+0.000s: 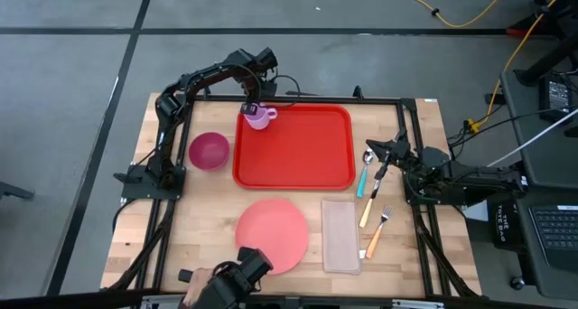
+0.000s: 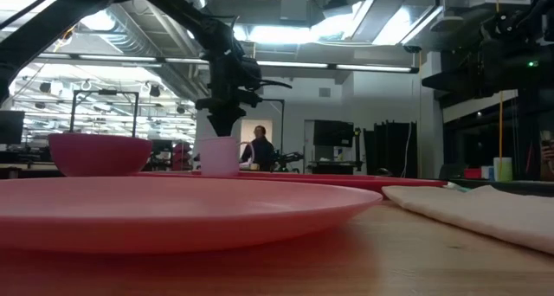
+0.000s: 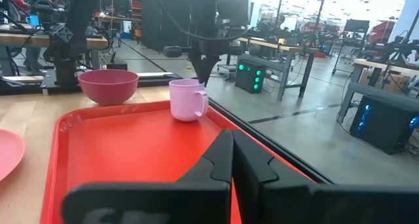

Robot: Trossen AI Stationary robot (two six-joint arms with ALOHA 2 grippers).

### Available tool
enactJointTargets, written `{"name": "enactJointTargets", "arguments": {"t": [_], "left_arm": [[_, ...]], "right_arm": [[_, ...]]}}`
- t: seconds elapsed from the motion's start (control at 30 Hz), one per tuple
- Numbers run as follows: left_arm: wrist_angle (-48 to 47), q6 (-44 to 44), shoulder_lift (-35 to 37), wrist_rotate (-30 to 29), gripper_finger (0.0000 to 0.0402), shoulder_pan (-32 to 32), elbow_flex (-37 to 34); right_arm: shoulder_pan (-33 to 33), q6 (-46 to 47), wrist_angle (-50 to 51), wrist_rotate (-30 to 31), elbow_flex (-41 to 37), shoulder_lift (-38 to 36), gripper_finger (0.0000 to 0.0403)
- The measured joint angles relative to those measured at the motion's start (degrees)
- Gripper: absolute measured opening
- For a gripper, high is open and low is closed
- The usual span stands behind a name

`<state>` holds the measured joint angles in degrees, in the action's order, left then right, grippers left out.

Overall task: Set up tray
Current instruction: Put the purple mug on the top left of the red tray, then put the pink plate below the purple cup on the red tray

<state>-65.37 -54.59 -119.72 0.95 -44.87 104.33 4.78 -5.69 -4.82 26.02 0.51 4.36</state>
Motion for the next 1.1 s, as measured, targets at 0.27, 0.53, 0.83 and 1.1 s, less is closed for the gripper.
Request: {"name": "enactJointTargets", "arguments": {"t": [0.27,0.53,0.83,1.1], "left_arm": [[1.8,3.2,0.0,-0.3,0.0036,0.3,0.0],[1.8,4.5,0.0,-2.8,0.0070,0.4,0.0],[1.6,4.4,0.0,-3.0,0.0092,1.0,0.0],[1.6,2.4,0.1,-2.9,0.0089,1.1,0.0]], "right_arm": [[0.0,-0.3,0.0,0.0,0.0,0.0,0.0005],[0.0,-0.6,0.0,1.3,0.0,0.0,0.0005],[0.0,-0.6,0.0,1.4,0.0,0.0,0.0005],[0.0,-0.6,0.0,1.4,0.0,0.0,0.0005]]}}
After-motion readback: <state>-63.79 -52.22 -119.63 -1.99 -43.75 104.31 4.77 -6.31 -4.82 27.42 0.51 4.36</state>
